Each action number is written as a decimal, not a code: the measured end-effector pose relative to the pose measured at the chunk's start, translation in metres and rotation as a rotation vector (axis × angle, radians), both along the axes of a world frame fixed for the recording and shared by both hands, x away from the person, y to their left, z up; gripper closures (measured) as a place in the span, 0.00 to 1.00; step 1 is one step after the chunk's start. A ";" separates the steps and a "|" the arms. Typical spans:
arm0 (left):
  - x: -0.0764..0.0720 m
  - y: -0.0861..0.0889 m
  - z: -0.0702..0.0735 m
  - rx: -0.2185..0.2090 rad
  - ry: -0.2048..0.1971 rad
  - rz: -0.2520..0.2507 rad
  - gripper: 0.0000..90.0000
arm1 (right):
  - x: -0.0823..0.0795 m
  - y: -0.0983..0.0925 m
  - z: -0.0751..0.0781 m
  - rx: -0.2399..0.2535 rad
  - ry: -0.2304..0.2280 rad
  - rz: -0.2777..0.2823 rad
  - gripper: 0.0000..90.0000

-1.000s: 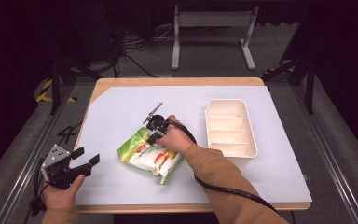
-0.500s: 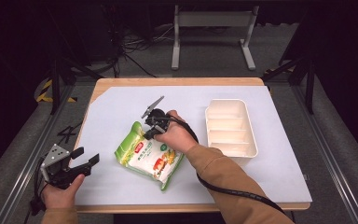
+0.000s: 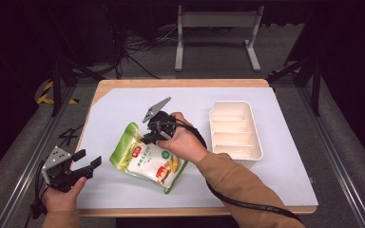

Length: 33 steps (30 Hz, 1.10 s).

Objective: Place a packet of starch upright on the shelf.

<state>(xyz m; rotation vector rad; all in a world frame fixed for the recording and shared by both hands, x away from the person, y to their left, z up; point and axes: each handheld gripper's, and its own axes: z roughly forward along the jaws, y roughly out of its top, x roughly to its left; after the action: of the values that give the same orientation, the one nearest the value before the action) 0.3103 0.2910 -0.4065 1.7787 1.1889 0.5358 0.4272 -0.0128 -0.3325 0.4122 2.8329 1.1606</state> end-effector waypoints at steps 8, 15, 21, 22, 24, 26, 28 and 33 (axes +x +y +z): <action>0.001 -0.001 0.000 0.000 -0.001 -0.002 0.36 | -0.025 -0.003 0.025 0.043 -0.072 0.042 0.99; 0.002 -0.002 -0.001 0.002 0.002 -0.006 0.36 | -0.030 -0.011 0.036 0.084 -0.107 0.040 0.99; 0.004 -0.003 -0.001 0.001 0.003 -0.010 0.36 | -0.029 -0.022 0.042 0.107 -0.123 0.021 0.99; 0.005 -0.004 -0.001 0.002 0.005 -0.011 0.36 | -0.029 -0.024 0.044 0.111 -0.126 0.019 0.99; 0.005 -0.004 -0.001 0.006 0.007 -0.015 0.36 | -0.029 -0.030 0.048 0.122 -0.136 0.016 0.99; 0.006 -0.005 -0.001 0.007 0.008 -0.015 0.36 | -0.029 -0.032 0.049 0.125 -0.139 0.015 0.99; 0.007 -0.005 -0.001 0.006 0.006 -0.019 0.36 | -0.030 -0.035 0.053 0.135 -0.148 0.012 0.99; 0.008 -0.006 -0.002 0.006 0.007 -0.020 0.36 | -0.030 -0.045 0.062 0.156 -0.169 -0.003 0.99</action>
<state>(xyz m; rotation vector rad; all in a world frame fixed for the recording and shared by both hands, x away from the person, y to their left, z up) 0.3180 0.2846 -0.4080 1.7972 1.1744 0.5224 0.3968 -0.0579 -0.2704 0.3095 2.6076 1.3523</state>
